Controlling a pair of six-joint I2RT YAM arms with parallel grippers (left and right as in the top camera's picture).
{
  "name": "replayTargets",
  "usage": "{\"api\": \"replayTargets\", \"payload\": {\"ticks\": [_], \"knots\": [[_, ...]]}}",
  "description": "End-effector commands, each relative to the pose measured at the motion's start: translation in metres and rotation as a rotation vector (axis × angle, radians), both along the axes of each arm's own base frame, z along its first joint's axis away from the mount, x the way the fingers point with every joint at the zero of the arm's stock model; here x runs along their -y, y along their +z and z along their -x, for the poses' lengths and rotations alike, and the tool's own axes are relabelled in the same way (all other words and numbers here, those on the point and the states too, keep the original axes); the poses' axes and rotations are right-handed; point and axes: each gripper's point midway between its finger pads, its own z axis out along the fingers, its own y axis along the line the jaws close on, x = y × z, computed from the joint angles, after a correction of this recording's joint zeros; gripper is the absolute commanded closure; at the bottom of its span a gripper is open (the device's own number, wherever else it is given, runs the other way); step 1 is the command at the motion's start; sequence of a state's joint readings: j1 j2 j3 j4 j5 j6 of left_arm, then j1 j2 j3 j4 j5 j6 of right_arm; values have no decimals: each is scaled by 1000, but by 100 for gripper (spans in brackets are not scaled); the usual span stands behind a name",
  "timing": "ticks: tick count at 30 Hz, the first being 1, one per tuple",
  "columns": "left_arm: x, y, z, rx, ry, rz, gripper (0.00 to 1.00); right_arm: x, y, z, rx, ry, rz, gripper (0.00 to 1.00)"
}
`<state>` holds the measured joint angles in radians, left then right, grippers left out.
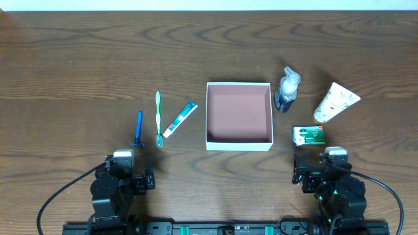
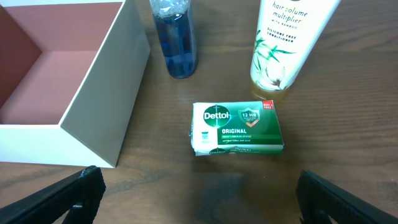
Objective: Pack container
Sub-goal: 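Move the right gripper to the blue mouthwash bottle and grasp it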
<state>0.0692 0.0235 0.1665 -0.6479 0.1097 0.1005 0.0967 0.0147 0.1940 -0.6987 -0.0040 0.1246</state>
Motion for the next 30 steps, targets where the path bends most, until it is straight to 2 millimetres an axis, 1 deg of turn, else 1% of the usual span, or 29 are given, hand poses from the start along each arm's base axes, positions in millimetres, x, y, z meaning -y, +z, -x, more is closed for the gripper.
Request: {"api": "replayTargets", "payload": {"ticks": [1,25,27,28,30], "knots": [[2,-4,1,-10,-1,21,2,-1,-3,0,-1,9,5,1],[2,-4,0,-9,-1,21,2,-1,-3,0,-1,7,7,1],[2,-4,0,-9,-1,21,2,6,1,-3,19,-28,28,1],[2,-4,1,-10,-1,21,2,5,7,-5,42,-38,3,1],[2,-4,1,-10,-1,21,2,-7,11,-6,49,-13,-109,1]]}}
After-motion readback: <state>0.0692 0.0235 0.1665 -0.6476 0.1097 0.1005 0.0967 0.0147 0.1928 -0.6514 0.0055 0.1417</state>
